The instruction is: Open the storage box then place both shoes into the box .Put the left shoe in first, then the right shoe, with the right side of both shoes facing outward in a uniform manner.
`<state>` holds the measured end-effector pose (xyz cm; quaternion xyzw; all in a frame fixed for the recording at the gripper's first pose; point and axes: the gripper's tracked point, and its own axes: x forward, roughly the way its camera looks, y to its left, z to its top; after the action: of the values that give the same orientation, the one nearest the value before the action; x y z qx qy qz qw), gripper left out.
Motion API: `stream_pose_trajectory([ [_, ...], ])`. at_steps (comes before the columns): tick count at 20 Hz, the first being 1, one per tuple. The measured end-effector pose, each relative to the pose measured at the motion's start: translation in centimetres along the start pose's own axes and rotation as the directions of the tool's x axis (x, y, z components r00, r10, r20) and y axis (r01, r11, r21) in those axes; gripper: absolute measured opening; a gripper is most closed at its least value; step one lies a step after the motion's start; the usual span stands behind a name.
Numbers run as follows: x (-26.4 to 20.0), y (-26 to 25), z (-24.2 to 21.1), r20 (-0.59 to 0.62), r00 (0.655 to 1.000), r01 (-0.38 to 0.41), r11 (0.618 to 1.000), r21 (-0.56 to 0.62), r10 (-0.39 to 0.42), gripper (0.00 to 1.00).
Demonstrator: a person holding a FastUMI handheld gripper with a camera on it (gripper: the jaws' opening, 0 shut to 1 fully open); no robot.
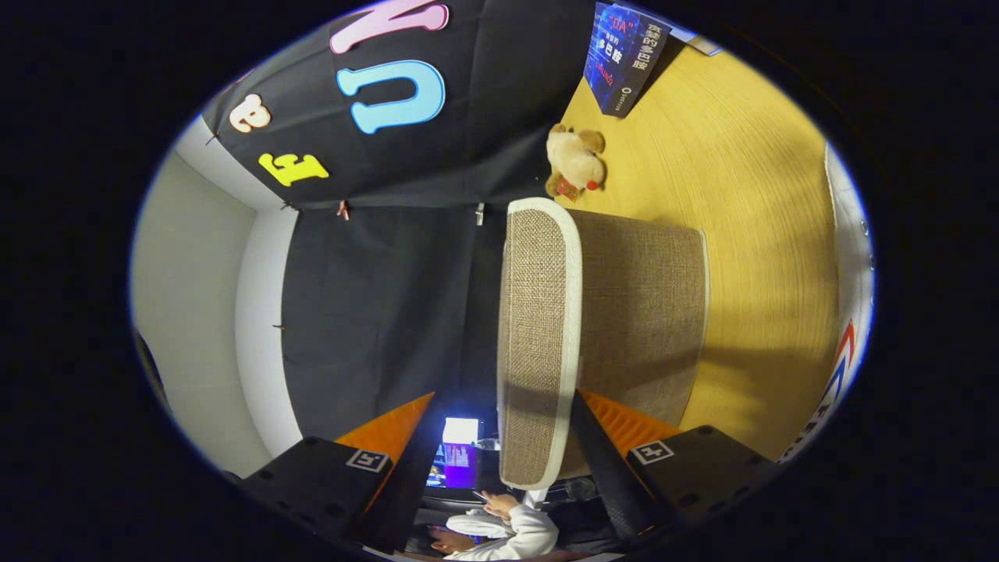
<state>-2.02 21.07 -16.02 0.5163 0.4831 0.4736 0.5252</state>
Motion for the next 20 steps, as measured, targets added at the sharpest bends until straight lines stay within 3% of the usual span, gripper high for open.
stream_pose_trajectory([
  [5,-0.1,3.9,-0.3,0.055,0.997,-0.055,0.997,0.050,0.053,0.95],
  [7,0.2,4.8,-0.5,0.070,0.996,-0.060,0.996,0.061,0.055,0.77],
  [10,1.3,5.2,-1.0,0.079,0.997,-0.028,0.999,0.045,0.025,0.76],
  [12,2.3,5.7,-1.4,0.073,0.997,-0.026,0.999,0.036,0.024,0.51],
  [13,2.6,5.8,-1.6,0.073,0.997,-0.014,1.000,0.027,0.012,0.51],
  [14,3.7,4.7,-1.5,0.118,0.990,0.075,0.997,0.009,-0.076,0.32],
  [15,3.6,4.4,-0.5,0.149,0.984,0.101,0.995,-0.008,-0.099,0.13],
  [18,3.6,5.6,-0.3,0.184,0.975,0.123,0.992,0.008,-0.122,0.05],
  [20,4.0,6.5,-0.4,0.214,0.966,0.149,0.989,-0.007,-0.144,0.05],
])
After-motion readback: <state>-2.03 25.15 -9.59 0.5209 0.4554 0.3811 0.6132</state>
